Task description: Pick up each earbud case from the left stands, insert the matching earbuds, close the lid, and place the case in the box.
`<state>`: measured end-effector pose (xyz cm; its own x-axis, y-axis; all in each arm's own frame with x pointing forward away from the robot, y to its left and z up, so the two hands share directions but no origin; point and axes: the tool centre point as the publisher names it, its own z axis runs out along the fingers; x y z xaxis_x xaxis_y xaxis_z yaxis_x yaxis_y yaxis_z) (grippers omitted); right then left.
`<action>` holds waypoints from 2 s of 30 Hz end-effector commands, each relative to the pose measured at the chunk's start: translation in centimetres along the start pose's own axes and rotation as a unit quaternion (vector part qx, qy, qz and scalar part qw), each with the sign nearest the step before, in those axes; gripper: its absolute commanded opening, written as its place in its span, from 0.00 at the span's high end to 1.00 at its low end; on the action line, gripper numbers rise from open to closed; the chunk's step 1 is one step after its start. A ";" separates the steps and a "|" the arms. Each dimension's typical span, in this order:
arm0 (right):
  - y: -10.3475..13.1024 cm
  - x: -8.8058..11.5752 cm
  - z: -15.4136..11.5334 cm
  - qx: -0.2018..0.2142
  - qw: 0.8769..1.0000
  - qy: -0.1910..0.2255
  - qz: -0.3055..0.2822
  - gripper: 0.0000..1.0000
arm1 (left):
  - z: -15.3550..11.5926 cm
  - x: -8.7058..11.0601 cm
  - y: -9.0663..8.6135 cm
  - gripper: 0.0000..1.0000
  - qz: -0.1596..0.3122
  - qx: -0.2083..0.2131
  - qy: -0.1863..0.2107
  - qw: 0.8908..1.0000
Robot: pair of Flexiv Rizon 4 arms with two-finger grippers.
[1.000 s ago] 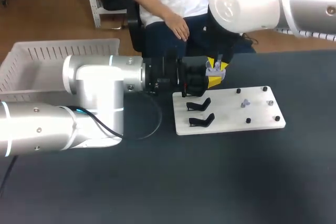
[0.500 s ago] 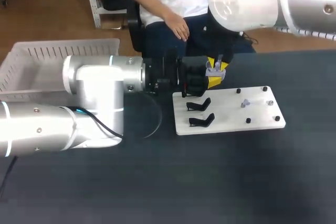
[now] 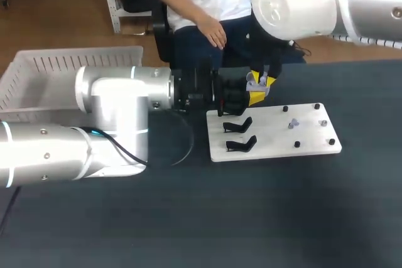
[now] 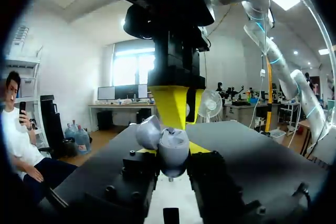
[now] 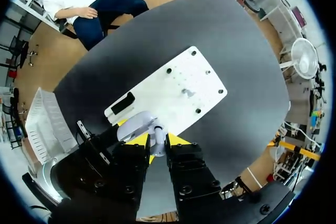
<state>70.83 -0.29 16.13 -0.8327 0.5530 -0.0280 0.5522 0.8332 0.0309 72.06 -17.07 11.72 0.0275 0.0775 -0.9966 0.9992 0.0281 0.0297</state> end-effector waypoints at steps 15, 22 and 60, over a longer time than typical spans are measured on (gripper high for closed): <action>-0.2 -0.2 0.8 -0.002 1.000 0.004 0.006 1.00 | 0.0 -0.1 0.2 1.00 -0.001 0.002 0.001 1.000; -0.2 -0.5 0.8 0.000 1.000 0.004 0.009 1.00 | 0.0 -0.1 0.2 1.00 -0.001 0.002 0.001 1.000; -5.6 2.7 -2.0 -0.079 0.991 -0.049 -0.097 0.00 | 0.0 -0.1 0.2 1.00 -0.001 0.002 0.001 1.000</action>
<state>67.66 -1.88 17.75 -0.9171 0.3908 -0.0792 0.3871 0.9202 0.0588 72.11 -17.06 11.73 0.0277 0.0771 -0.9966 0.9991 0.0283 0.0300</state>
